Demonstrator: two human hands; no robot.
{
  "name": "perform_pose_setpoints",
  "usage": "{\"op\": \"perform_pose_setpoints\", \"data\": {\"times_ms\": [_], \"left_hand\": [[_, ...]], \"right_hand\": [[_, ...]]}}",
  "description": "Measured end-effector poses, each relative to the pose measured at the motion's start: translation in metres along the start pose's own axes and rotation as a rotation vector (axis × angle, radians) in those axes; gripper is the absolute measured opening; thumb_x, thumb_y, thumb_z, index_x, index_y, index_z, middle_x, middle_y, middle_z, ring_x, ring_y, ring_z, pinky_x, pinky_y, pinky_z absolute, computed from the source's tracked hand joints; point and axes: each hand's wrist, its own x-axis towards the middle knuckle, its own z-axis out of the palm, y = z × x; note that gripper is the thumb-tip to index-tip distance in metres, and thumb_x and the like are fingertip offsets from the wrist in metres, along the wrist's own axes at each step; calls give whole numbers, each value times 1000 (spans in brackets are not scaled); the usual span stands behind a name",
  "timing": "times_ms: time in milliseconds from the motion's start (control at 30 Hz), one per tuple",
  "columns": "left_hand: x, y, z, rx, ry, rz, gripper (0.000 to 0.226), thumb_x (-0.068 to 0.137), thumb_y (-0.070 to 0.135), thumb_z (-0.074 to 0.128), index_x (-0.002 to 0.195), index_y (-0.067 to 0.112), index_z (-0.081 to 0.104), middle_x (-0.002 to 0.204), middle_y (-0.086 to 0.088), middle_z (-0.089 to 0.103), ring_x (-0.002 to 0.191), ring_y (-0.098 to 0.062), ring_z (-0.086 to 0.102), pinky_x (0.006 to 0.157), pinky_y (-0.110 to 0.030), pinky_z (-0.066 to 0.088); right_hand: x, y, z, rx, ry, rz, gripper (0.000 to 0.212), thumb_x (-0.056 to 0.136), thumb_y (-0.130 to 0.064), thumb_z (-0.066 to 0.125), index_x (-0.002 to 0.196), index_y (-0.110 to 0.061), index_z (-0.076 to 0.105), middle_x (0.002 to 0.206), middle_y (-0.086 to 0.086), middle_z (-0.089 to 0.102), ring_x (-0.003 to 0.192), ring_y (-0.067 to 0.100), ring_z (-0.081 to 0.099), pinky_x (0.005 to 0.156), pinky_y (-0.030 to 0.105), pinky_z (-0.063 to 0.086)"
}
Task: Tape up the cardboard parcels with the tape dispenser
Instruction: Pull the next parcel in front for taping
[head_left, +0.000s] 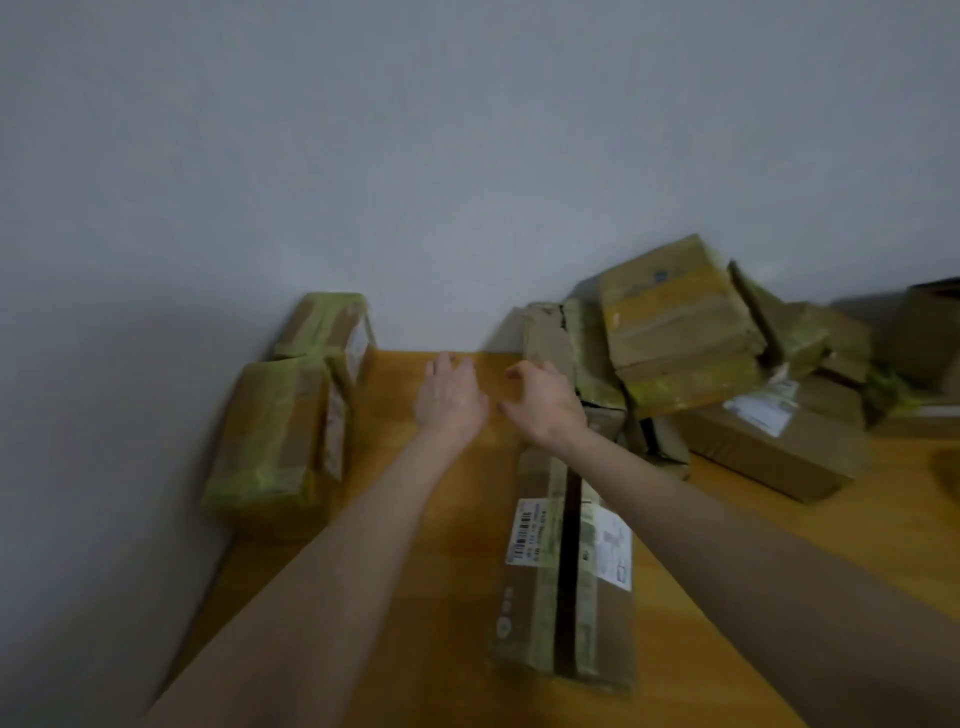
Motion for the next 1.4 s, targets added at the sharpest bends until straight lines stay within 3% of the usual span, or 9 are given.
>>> {"op": "perform_pose_setpoints", "data": {"times_ms": [400, 533, 633, 800, 933, 1067, 1167, 1300, 1400], "left_hand": [[-43, 197, 25, -155, 347, 103, 33, 91, 14, 51, 124, 17, 56, 126, -3, 50, 118, -19, 46, 82, -27, 43], [-65, 262, 37, -206, 413, 50, 31, 92, 17, 51, 122, 15, 55, 122, -4, 52, 109, -17, 49, 76, -21, 35], [-76, 292, 46, -236, 415, 29, 35, 93, 24, 53, 126, 12, 50, 122, -6, 50, 103, -12, 46, 76, -21, 37], [-64, 304, 45, -219, 311, -36, 60, 92, 42, 54, 140, 10, 36, 138, -10, 43, 125, -24, 43, 98, -38, 43], [-41, 302, 45, -290, 150, -156, 80, 88, 59, 51, 149, 13, 24, 153, -9, 28, 138, -30, 30, 107, -52, 35], [-17, 299, 52, -322, 99, -204, 85, 88, 64, 45, 152, 15, 18, 157, -10, 21, 141, -32, 26, 110, -53, 30], [-2, 292, 53, -304, 47, -210, 82, 88, 66, 40, 149, 12, 28, 152, -11, 32, 137, -30, 34, 109, -51, 32], [0, 282, 57, -244, 37, -139, 68, 90, 62, 42, 143, 19, 42, 136, -6, 53, 121, -26, 51, 99, -44, 45], [-7, 289, 54, -310, 178, -104, 64, 89, 57, 49, 139, 19, 47, 134, -4, 55, 120, -23, 51, 100, -38, 42]], "right_hand": [[-61, 153, -125, 182, 183, -280, 25, 93, -17, 56, 117, -20, 60, 114, -3, 63, 98, 18, 61, 84, 38, 52], [-74, 222, -157, 262, 242, -181, 16, 92, -21, 56, 108, -25, 59, 94, -10, 62, 81, 12, 60, 67, 32, 53], [-73, 261, -175, 390, 216, -16, 17, 92, -22, 59, 109, -22, 57, 95, -6, 60, 85, 13, 61, 73, 34, 55], [-57, 285, -196, 798, 14, 254, 51, 89, -28, 68, 131, -9, 47, 95, 0, 58, 71, 9, 60, 73, 31, 57], [-39, 284, -190, 971, -134, 337, 71, 90, -40, 65, 146, -10, 33, 126, 11, 53, 99, 23, 61, 87, 36, 55], [-22, 277, -175, 1127, -257, 438, 71, 84, -50, 68, 141, -18, 40, 135, 9, 47, 105, 26, 56, 91, 42, 54], [-11, 267, -165, 1256, -328, 500, 74, 84, -49, 68, 145, -23, 36, 140, 12, 44, 107, 34, 56, 92, 46, 52], [-3, 249, -161, 1383, -283, 467, 58, 94, -32, 62, 145, -26, 37, 108, 4, 54, 94, 35, 60, 84, 45, 54], [-3, 242, -172, 1387, -193, 431, 54, 93, -32, 63, 142, -27, 41, 109, 2, 48, 102, 35, 60, 86, 46, 56]]}}
